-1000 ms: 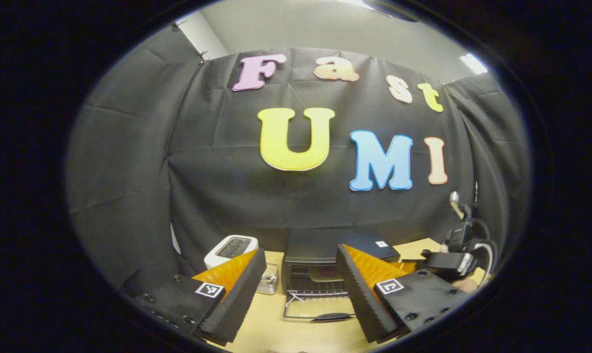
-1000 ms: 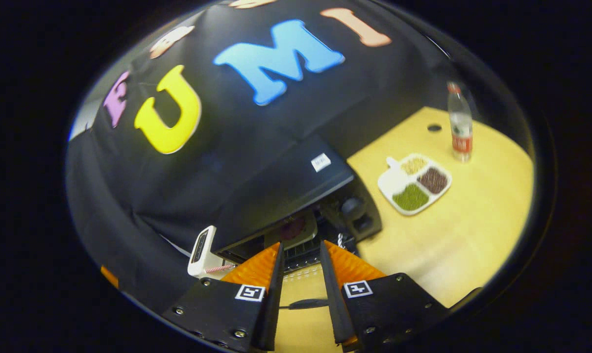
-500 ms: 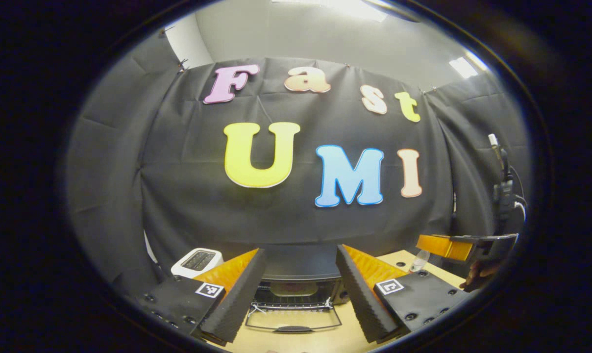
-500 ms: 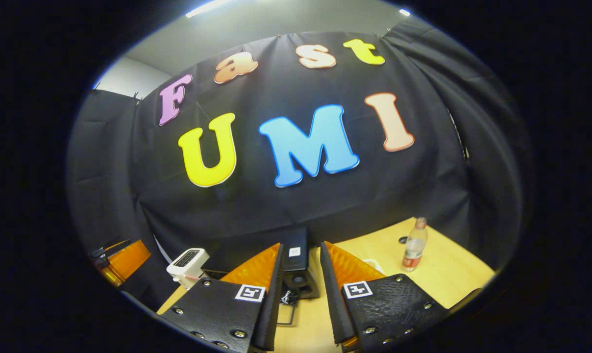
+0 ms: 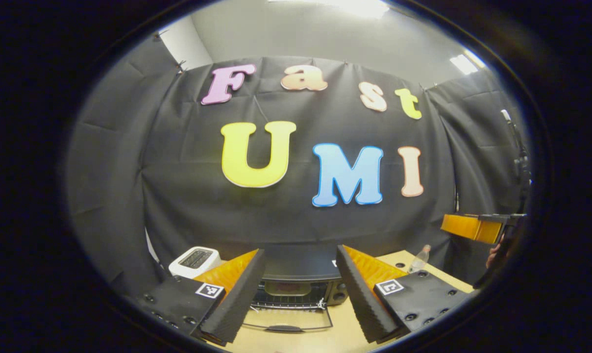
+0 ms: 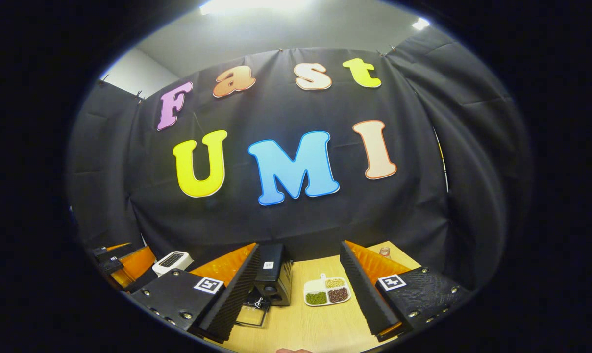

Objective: Open the electric oven with the left hand, put the food in, and close the electric oven.

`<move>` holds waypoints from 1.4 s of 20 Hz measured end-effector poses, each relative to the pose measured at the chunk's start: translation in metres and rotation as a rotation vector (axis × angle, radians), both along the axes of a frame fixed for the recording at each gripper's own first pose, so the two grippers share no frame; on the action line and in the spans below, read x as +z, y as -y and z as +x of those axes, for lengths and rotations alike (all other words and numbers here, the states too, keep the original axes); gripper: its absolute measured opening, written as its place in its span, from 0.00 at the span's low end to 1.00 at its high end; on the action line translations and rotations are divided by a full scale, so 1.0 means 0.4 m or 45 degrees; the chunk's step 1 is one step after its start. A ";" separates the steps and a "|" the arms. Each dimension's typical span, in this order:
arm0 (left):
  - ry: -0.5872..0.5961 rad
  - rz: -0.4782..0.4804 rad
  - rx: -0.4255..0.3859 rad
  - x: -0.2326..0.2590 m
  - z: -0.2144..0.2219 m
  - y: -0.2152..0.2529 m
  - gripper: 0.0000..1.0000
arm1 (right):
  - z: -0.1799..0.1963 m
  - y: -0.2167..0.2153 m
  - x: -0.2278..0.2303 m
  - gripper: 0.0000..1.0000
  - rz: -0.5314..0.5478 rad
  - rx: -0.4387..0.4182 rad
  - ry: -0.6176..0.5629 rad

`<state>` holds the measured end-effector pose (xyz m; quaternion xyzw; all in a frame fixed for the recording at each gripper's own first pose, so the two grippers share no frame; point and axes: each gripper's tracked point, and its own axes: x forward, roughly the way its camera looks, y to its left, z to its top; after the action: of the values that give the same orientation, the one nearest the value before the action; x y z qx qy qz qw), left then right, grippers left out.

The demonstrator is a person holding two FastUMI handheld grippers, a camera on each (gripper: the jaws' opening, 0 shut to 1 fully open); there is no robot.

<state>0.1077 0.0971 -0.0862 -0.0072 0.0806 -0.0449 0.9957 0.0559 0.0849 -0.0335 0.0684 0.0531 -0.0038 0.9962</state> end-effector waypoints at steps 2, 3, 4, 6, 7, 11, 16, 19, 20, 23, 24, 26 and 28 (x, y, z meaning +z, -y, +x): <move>-0.094 0.010 0.006 -0.060 0.010 -0.007 1.00 | 0.007 0.010 0.005 0.99 0.002 0.005 0.008; -0.145 0.026 0.026 -0.097 0.012 -0.019 1.00 | 0.012 0.014 0.004 0.99 -0.001 0.006 0.008; -0.187 0.041 0.051 -0.126 0.015 -0.033 1.00 | 0.015 0.022 0.000 0.99 -0.002 0.007 0.006; -0.287 0.032 0.059 -0.186 0.015 -0.037 0.99 | 0.022 0.028 -0.013 0.99 -0.002 0.002 -0.015; -0.350 0.019 0.049 -0.228 0.013 -0.034 0.97 | 0.023 0.033 -0.023 0.99 -0.003 -0.004 -0.031; -0.607 0.006 0.018 -0.368 -0.010 -0.032 0.97 | 0.035 0.038 -0.057 0.99 0.016 -0.002 -0.090; -0.928 0.012 -0.005 -0.556 -0.061 -0.044 1.00 | 0.043 0.050 -0.093 0.99 0.006 -0.017 -0.133; -1.083 0.032 0.010 -0.661 -0.088 -0.063 0.98 | 0.043 0.057 -0.114 0.99 -0.012 -0.029 -0.158; -1.131 0.049 0.010 -0.697 -0.098 -0.072 1.00 | 0.040 0.059 -0.123 0.99 -0.017 -0.033 -0.168; -1.248 0.087 0.003 -0.791 -0.110 -0.095 0.98 | 0.034 0.070 -0.138 0.99 -0.026 -0.056 -0.189; -1.278 0.084 -0.002 -0.815 -0.106 -0.093 0.98 | 0.034 0.073 -0.144 0.99 -0.026 -0.066 -0.196; -1.323 0.079 -0.009 -0.856 -0.100 -0.092 0.98 | 0.032 0.081 -0.152 0.99 -0.025 -0.087 -0.210; -1.346 0.093 -0.032 -0.885 -0.082 -0.081 0.98 | 0.028 0.089 -0.157 0.99 -0.031 -0.108 -0.214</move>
<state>0.0748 0.1296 -0.4402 0.0068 0.5733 -0.0441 0.8182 0.0672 0.0494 -0.0965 0.0581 0.1336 -0.0522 0.9880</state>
